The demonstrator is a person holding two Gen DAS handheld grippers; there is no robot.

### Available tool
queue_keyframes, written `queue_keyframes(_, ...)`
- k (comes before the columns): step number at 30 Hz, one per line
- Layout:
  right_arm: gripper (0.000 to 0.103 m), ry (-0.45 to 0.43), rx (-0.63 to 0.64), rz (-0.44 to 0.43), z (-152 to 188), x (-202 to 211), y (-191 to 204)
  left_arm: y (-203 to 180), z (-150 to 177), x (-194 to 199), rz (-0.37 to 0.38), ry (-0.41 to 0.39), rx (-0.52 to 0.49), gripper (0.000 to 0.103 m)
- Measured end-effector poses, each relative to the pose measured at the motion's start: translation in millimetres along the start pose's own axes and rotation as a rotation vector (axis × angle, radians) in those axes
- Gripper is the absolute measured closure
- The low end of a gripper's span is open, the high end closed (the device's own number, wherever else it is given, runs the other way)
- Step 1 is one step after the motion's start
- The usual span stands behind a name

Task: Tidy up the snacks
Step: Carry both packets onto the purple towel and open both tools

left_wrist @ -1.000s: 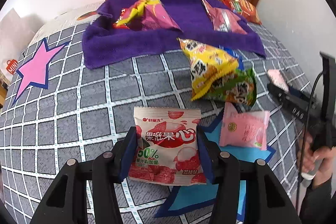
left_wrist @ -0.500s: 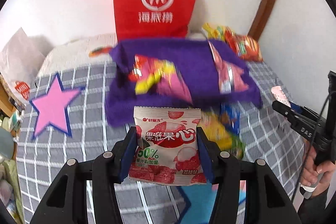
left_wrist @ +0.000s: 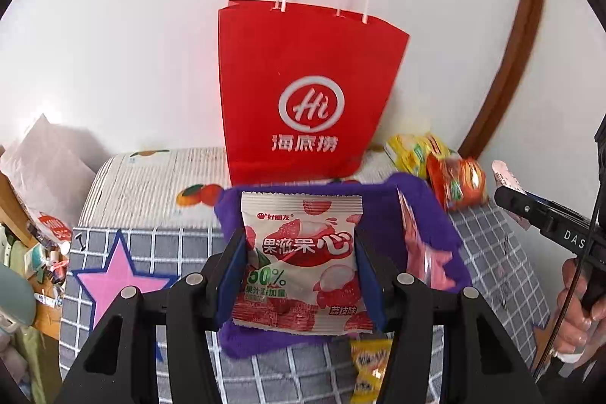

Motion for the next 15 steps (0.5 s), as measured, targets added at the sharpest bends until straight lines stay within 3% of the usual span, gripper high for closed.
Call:
queue_keyframes(7, 0.062, 0.007, 0.009, -0.040, -19.7, -37.4, 12.0, -4.0, -13.1, -25.6, -0.017, 0.002, 0.006, 0.051)
queue_keyframes(15, 0.062, 0.049, -0.053, -0.080, -16.3, -68.6, 2.3, -6.4, -17.4, -55.2, -0.002, 0.021, 0.020, 0.051)
Point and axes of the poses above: each gripper's, at about its wrist camera, not at the fingertips, and x roughly against the way its jaws point, y to its left, z to its underside, the point moved 1 cm from there along -x, roughly the way its jaws point, and after that the axes turned 11 degrees about -y, right-handed, at the moved point
